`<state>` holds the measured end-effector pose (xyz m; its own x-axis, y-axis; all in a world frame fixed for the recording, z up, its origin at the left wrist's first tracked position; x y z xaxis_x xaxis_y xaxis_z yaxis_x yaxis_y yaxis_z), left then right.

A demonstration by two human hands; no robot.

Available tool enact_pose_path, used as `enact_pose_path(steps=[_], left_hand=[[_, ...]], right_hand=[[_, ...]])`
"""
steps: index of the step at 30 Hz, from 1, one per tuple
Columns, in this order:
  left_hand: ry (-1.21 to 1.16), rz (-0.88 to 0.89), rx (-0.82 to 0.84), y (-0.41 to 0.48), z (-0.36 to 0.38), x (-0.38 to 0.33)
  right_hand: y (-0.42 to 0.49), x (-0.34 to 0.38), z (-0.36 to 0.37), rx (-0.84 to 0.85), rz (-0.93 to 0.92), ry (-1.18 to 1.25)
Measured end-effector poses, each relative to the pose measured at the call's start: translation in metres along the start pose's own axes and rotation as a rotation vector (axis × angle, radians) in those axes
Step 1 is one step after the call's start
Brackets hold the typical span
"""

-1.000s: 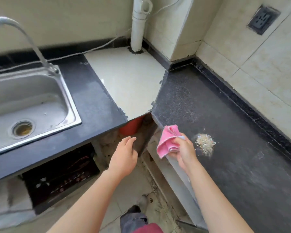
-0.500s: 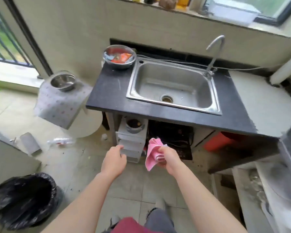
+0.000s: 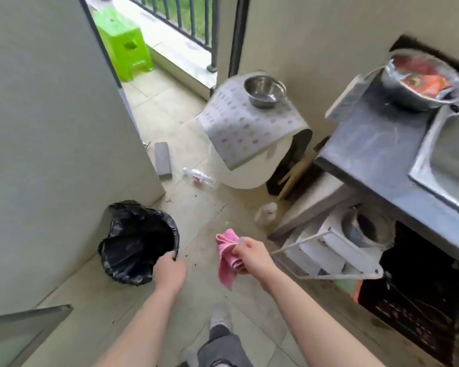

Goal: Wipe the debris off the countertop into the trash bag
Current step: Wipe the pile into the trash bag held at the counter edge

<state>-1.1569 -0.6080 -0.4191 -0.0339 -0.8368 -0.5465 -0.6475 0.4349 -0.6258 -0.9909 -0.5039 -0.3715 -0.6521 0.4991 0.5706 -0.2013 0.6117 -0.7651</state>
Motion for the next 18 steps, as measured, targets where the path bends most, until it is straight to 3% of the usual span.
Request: enact_pose_path(steps=[3,9,11,13,18], left_hand=[[-0.250,-0.296,-0.135,0.086,0.023,0.054],[-1.048,-0.792,-0.324,0.214,0.093,0.166],[-1.166,-0.850,-0.252,0.239,0.112,0.190],[-1.139,-0.805,-0.208,0.247,0.120,0.198],[-1.169,-0.711,-0.232,0.233,0.102,0.169]], right_hand=[[0.077,-0.011,0.033,-0.043,0.002,-0.013],[0.220,-0.062,0.082,-0.096,0.066,0.076],[0.247,-0.079,0.090,-0.089,0.102,0.106],[0.256,-0.088,0.091,-0.089,0.100,0.142],[0.219,-0.086,0.072,-0.092,0.068,0.341]])
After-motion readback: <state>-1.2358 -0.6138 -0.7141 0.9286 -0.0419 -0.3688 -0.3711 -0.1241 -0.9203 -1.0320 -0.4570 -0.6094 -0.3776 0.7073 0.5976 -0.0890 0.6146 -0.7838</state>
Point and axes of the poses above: each hand's wrist, its own y-axis towards the middle knuckle, its own z-axis out of the palm, x = y × z, the point moved 3 cm from there along y, towards the middle knuckle, and after that the axes turned 7 degrees about -y, right-handed, at the moved point
